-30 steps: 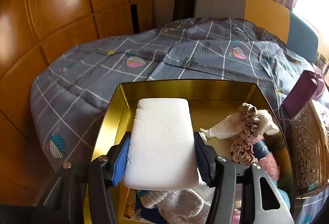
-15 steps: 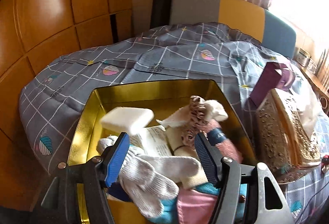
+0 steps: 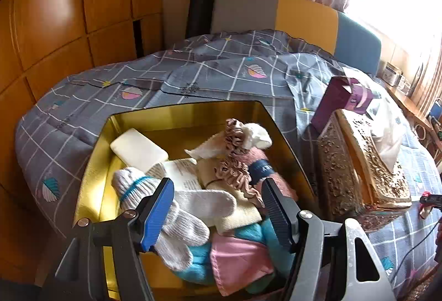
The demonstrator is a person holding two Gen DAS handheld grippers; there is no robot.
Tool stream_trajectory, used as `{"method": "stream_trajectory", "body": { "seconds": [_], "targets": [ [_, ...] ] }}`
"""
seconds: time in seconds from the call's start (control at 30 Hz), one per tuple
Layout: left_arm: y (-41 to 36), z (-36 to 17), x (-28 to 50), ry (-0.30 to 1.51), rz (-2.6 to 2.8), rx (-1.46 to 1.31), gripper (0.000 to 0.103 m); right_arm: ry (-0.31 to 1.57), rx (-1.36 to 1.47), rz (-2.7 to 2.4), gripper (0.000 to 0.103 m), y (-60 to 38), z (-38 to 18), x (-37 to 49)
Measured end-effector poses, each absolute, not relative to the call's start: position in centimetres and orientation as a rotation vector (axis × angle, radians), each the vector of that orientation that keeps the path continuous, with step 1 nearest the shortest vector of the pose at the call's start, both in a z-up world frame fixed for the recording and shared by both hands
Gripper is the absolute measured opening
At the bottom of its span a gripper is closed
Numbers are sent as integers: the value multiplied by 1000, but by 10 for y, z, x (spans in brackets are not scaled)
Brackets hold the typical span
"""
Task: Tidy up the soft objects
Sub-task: 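Lift the red sock with the right gripper and carry it over the tray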
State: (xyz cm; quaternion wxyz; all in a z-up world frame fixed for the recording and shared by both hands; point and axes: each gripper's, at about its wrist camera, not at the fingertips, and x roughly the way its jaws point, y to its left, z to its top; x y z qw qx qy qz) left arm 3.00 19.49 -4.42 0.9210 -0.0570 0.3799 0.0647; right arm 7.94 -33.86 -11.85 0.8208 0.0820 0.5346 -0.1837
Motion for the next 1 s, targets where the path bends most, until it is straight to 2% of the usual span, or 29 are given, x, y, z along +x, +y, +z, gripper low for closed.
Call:
{"method": "stream_trajectory", "body": {
  "seconds": [0.43, 1.0],
  "targets": [
    [184, -43, 21, 775, 78, -97, 67, 1159, 157, -350, 22, -337, -120, 96],
    [186, -46, 17, 790, 48, -133, 67, 952, 103, -151, 22, -267, -22, 193]
  ]
}}
